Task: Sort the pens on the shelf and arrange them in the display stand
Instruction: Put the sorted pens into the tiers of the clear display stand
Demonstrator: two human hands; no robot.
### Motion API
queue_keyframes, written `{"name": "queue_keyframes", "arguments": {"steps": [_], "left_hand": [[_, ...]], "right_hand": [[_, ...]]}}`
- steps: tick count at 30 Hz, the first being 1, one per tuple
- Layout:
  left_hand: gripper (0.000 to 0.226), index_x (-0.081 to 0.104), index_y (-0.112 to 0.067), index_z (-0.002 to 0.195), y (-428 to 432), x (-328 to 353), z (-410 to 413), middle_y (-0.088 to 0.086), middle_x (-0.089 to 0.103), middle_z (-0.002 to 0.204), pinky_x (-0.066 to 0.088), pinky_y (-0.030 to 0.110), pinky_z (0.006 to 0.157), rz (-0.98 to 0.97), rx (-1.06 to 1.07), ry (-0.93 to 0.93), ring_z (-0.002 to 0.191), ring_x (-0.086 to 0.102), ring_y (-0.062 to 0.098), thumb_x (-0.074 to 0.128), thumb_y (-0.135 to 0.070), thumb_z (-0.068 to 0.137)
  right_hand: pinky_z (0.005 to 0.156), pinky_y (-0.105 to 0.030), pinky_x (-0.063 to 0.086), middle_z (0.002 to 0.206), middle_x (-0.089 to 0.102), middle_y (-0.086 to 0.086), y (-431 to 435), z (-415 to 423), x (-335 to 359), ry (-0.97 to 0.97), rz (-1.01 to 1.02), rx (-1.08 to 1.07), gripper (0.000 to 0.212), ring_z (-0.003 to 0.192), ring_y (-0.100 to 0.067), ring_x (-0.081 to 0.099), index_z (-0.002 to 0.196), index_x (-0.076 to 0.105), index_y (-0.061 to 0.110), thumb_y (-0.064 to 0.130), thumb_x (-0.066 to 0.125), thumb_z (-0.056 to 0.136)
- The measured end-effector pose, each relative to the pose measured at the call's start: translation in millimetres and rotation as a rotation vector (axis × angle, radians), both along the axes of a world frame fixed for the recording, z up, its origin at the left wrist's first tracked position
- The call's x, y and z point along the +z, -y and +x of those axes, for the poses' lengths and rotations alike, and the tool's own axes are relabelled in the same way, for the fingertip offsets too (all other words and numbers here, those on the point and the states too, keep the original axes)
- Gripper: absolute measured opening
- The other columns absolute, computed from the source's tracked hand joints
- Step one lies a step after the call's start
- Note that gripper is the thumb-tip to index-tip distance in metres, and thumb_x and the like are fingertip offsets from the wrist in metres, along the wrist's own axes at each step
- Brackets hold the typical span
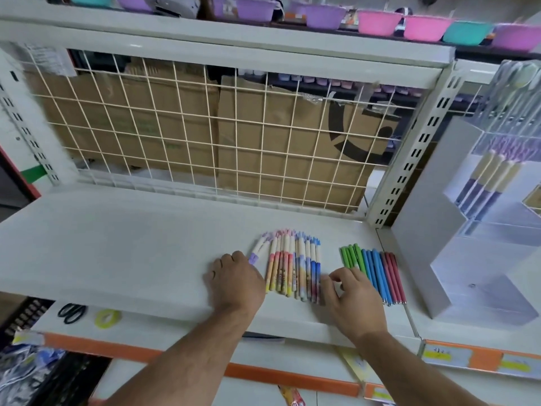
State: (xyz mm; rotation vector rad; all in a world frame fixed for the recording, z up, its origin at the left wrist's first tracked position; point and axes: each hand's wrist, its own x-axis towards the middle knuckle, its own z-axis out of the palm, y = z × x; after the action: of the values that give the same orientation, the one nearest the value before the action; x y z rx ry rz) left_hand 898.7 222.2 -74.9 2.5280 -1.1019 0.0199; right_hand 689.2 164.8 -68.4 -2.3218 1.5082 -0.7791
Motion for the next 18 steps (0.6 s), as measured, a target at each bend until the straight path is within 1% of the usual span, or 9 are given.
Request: {"name": "queue_keyframes", "arguments": {"steps": [3, 5, 7, 9, 11, 12, 15, 18], "left_hand": [[0.014, 0.053, -0.020, 0.102, 0.6, -0.6, -0.8, 0.000, 0.060, 0.109, 0.040, 0.032, 0.080, 0.031, 0.014, 0.013, 0.104, 0.054, 0.020, 0.045, -0.025, 0.093], [0.014, 0.053, -0.019, 0.103, 1.3, 0.8, -1.3, 0.000, 0.061, 0.108, 0.039, 0.032, 0.078, -0.002, 0.021, 0.009, 0.103, 0.055, 0.020, 0.042, -0.023, 0.095], [0.014, 0.053, -0.015, 0.102, 0.9, 3.1, -2.0, 0.003, 0.064, 0.103, 0.036, 0.032, 0.071, -0.062, 0.006, -0.010, 0.096, 0.059, 0.023, 0.042, -0.022, 0.098], [0.012, 0.055, -0.009, 0.097, 0.7, 3.3, -2.7, 0.009, 0.066, 0.093, 0.031, 0.033, 0.064, -0.172, -0.035, -0.048, 0.086, 0.062, 0.029, 0.047, -0.017, 0.098], [0.011, 0.056, -0.005, 0.092, 0.5, 1.6, -2.3, 0.014, 0.066, 0.086, 0.030, 0.032, 0.059, -0.270, -0.070, -0.075, 0.078, 0.061, 0.033, 0.049, -0.012, 0.097], [0.012, 0.055, -0.005, 0.092, 0.3, 0.7, -1.9, 0.015, 0.065, 0.086, 0.030, 0.032, 0.059, -0.293, -0.076, -0.089, 0.078, 0.060, 0.034, 0.047, -0.012, 0.098], [0.018, 0.053, -0.006, 0.097, -1.2, 2.0, -1.6, 0.012, 0.062, 0.090, 0.031, 0.034, 0.060, -0.318, -0.107, -0.153, 0.082, 0.058, 0.034, 0.040, -0.017, 0.102], [0.019, 0.051, -0.010, 0.095, -4.4, 7.4, -5.0, 0.007, 0.059, 0.087, 0.031, 0.034, 0.060, -0.384, -0.176, -0.188, 0.079, 0.055, 0.032, 0.038, -0.020, 0.103]], "right_hand": [[0.063, -0.010, 0.034, 0.082, 0.053, 0.017, 0.6, -0.4, -1.5, -0.008, -0.007, -0.002, 0.019, 0.075, 0.000, 0.051, 0.087, 0.062, 0.027, 0.043, 0.058, 0.097], [0.062, -0.010, 0.034, 0.081, 0.052, 0.017, 1.1, -0.6, -2.7, -0.006, -0.025, -0.004, 0.018, 0.074, 0.000, 0.051, 0.086, 0.061, 0.028, 0.042, 0.059, 0.096], [0.061, -0.010, 0.034, 0.080, 0.053, 0.017, 1.5, -0.4, -3.8, -0.002, -0.039, -0.009, 0.018, 0.074, 0.000, 0.051, 0.085, 0.061, 0.028, 0.042, 0.060, 0.096], [0.061, -0.011, 0.034, 0.080, 0.054, 0.015, 2.2, -0.6, -4.9, -0.003, -0.038, -0.017, 0.019, 0.074, -0.001, 0.052, 0.085, 0.062, 0.027, 0.042, 0.059, 0.096], [0.060, -0.011, 0.034, 0.080, 0.054, 0.015, 2.3, -0.8, -5.2, 0.000, -0.044, -0.021, 0.020, 0.073, -0.001, 0.051, 0.084, 0.063, 0.026, 0.042, 0.059, 0.096], [0.060, -0.012, 0.033, 0.080, 0.054, 0.016, 2.2, -0.5, -5.0, 0.005, -0.050, -0.025, 0.020, 0.073, -0.001, 0.051, 0.084, 0.063, 0.025, 0.042, 0.059, 0.096], [0.059, -0.018, 0.039, 0.080, 0.056, 0.014, 1.2, 1.0, -2.8, 0.017, -0.074, -0.025, 0.020, 0.073, -0.005, 0.052, 0.085, 0.065, 0.023, 0.040, 0.059, 0.095], [0.063, -0.024, 0.048, 0.085, 0.058, 0.013, -1.8, 0.7, 2.9, -0.019, -0.056, -0.002, 0.022, 0.076, -0.007, 0.053, 0.089, 0.066, 0.024, 0.042, 0.056, 0.095]]}}
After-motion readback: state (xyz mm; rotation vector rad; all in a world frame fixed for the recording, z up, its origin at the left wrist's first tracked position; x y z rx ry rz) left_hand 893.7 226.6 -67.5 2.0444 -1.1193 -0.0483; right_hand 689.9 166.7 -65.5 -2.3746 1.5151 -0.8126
